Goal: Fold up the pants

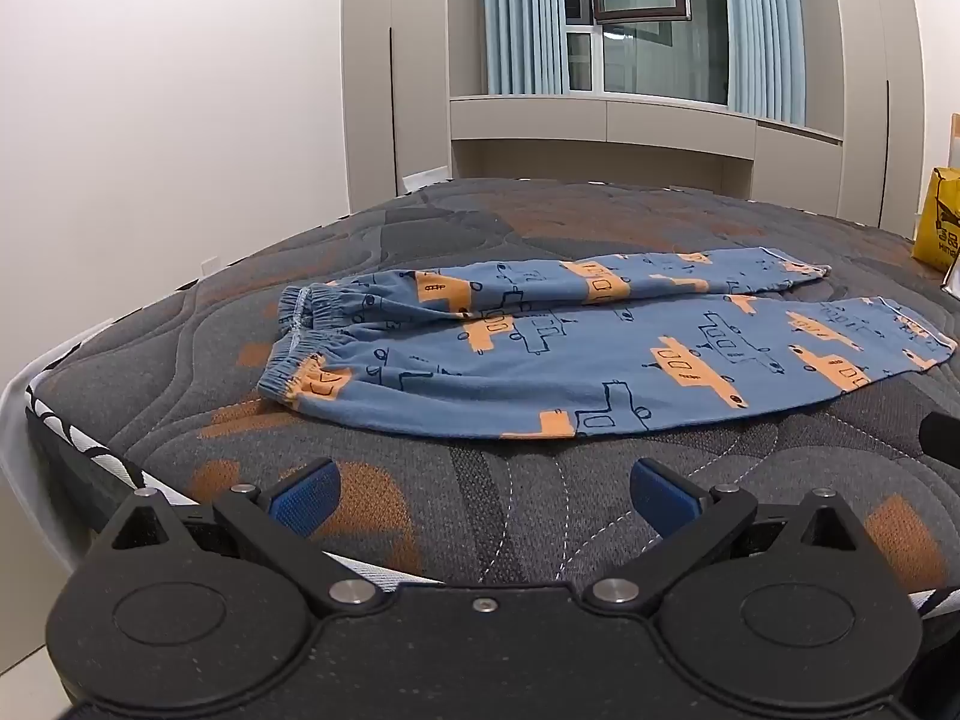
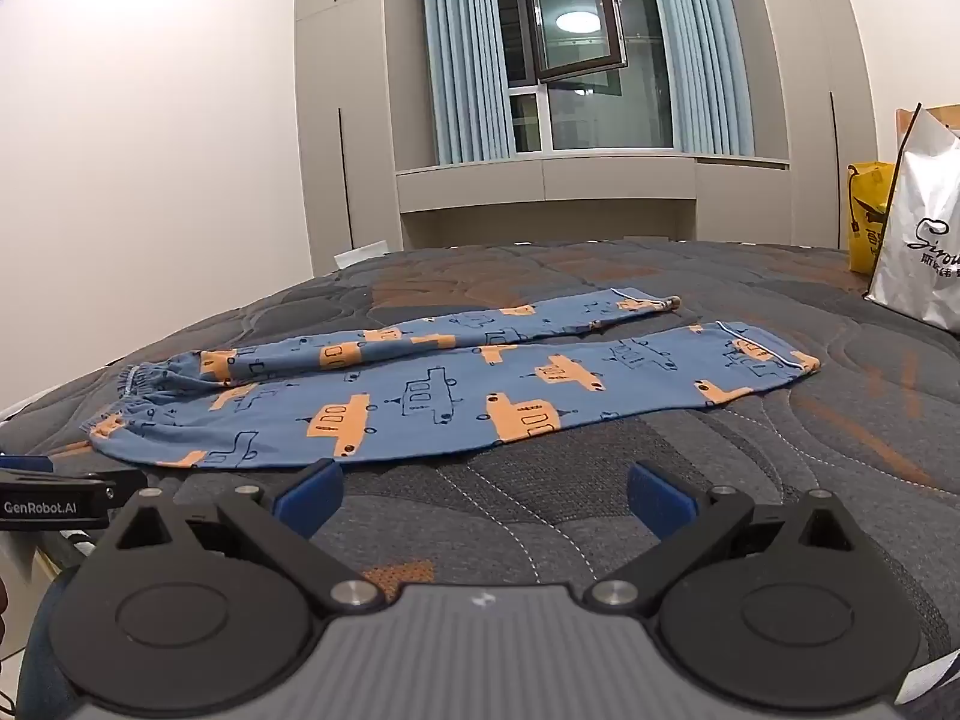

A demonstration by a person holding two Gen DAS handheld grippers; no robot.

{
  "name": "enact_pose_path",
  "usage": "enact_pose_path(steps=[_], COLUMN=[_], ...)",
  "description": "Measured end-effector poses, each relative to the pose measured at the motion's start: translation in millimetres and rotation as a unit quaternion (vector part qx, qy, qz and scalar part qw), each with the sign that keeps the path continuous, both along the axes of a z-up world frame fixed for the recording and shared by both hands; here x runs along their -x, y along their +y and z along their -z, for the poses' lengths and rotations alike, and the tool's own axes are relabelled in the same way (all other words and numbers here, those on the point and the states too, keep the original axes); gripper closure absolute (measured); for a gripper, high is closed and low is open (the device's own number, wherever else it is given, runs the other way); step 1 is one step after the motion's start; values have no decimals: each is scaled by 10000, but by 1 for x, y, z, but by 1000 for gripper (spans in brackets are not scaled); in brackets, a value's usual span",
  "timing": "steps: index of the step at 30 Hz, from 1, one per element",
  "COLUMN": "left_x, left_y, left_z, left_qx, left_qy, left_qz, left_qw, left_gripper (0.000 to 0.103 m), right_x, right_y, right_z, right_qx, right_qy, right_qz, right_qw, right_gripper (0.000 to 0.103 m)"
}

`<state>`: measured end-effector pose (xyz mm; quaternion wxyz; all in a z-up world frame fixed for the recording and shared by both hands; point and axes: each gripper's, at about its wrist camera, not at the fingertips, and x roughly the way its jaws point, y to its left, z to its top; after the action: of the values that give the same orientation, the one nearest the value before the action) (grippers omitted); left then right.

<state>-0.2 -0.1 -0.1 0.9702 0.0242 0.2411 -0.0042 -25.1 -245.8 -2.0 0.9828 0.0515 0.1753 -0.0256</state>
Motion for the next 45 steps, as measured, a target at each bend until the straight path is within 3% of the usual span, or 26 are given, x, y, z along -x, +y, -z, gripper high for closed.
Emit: enact_pose_path(steps=[15,45], left_x=[-2,0], left_y=[1,1], left_z=[1,1], left_qx=[44,42], left_qy=[54,40], left_qz=[-33,-12], left_qw=[10000,10000], left_gripper=[0,0], right_x=[-2,-1], right_y=[-1,1], right_z=[1,0], right_qx=[61,60], right_qy=[217,222], right_qz=[224,215], right_qw=[9995,9995], right_gripper=[0,0])
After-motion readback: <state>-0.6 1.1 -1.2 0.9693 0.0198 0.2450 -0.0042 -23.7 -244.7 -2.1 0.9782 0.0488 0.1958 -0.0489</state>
